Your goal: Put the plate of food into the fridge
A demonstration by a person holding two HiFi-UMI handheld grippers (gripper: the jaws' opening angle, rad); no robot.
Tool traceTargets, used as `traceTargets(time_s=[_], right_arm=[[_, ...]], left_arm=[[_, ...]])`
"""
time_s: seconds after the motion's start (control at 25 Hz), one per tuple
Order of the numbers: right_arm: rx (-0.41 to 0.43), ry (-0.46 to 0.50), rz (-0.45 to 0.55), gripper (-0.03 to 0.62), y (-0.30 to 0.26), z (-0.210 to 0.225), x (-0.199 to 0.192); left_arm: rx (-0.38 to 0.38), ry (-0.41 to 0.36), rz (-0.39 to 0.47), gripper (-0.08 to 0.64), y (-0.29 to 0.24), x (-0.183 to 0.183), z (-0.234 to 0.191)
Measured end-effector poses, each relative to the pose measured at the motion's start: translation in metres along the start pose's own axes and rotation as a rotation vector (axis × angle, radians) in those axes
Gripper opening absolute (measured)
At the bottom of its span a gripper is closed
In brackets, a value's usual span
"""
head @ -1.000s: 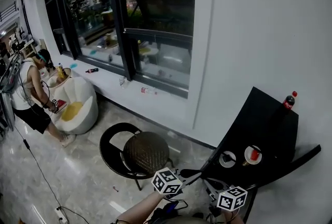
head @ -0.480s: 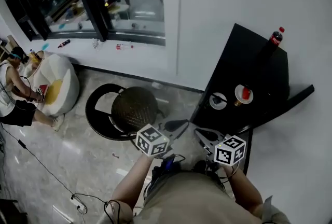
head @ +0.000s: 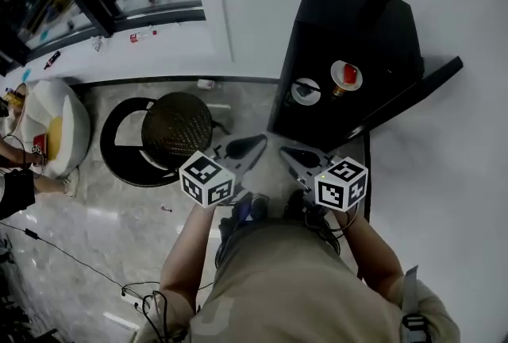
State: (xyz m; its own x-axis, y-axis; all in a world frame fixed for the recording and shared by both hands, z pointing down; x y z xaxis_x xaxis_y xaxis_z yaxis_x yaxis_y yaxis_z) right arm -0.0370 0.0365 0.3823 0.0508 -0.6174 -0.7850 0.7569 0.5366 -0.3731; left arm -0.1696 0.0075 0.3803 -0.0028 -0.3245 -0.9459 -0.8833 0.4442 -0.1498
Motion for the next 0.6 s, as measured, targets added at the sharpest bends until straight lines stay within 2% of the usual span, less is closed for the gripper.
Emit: traceTargets(time_s=[0.12,0.48,0.6], right_arm=[[-0.050,0.001,0.004,0.021,0.009,0.003,-0.002],[-0.141,-0.043,0.045,0.021,0.028,0.002,-0.010],[-0.162,-0.039,0.038,0.021,0.035,0.001,-0.016]], left_arm=[[-0.012,0.004,0.006,0.009,-0.002,-0.002,0.005],[-0.047,-0.029,0.012,0.010,-0.005,-0.006,0.016],[-0.056,-0.016,0.025,0.010,-0.006,-0.006,0.019]])
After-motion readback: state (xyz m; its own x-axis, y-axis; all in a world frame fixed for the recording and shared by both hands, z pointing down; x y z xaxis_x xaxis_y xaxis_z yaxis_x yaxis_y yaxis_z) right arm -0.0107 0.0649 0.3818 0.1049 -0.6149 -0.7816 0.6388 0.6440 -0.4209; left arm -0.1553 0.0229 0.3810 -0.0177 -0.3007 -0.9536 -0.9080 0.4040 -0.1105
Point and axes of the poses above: the fingertips, and each gripper's own axes: y backward along the fingers, z to its right, x out of its top, the point moved 6 cm from there along y, backward along the fingers, and after that the axes turned 4 degrees about -y, right-handed, at the moved point
